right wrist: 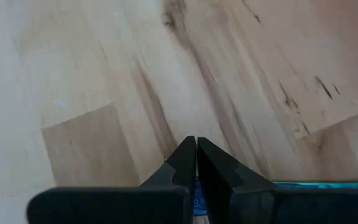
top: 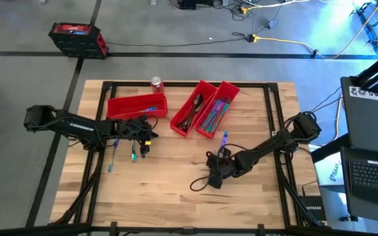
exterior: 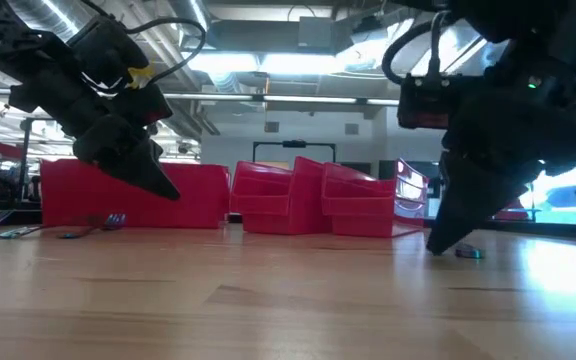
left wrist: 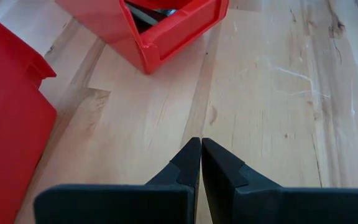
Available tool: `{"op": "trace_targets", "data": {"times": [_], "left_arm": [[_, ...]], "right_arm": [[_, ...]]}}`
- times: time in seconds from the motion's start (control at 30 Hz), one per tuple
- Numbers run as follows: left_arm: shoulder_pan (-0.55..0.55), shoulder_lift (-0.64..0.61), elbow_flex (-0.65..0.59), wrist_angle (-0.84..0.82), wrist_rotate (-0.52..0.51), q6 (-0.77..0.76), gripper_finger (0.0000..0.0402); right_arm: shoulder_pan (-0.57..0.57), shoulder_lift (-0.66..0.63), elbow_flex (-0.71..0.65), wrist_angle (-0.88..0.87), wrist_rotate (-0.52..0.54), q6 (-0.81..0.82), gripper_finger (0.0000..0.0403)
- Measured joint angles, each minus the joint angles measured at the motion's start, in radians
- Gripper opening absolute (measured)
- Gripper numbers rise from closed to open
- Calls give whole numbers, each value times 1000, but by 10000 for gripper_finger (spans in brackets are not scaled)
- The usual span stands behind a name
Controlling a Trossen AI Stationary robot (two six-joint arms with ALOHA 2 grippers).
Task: Sort silverware
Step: Put the blue table knife into the right red bin
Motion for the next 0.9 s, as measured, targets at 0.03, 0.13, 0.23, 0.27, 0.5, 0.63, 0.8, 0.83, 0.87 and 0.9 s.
{"op": "trace_targets", "data": {"times": [0.03,0.13,0.23,0.27,0.5,0.63,0.8,0.83,0.87,0.9], "left_arm": [[0,0,0,-1,0,0,0],[0,0,0,-18,0,0,0],[0,0,0,-23,0,0,0],[0,0,0,-23,0,0,0],[0,0,0,-44,0,0,0],[-1,0,0,-45,0,0,0],[-2,0,0,-44,0,0,0],[-2,0,0,-48,0,0,0],[-2,0,0,-49,0,0,0],[-2,0,0,-49,0,0,0]], "right_arm": [[0,4,11,-15,-9,4,0],[14,8,45,-85,-37,73,0],[62,9,88,-188,-75,130,0],[79,9,103,-229,-78,160,0],[189,6,153,-523,-35,435,0],[267,-5,165,-587,86,604,0],[351,-9,165,-656,309,901,1],[364,-9,165,-664,347,950,1],[375,-9,165,-671,375,989,2],[382,-10,165,-677,385,1026,3]]}}
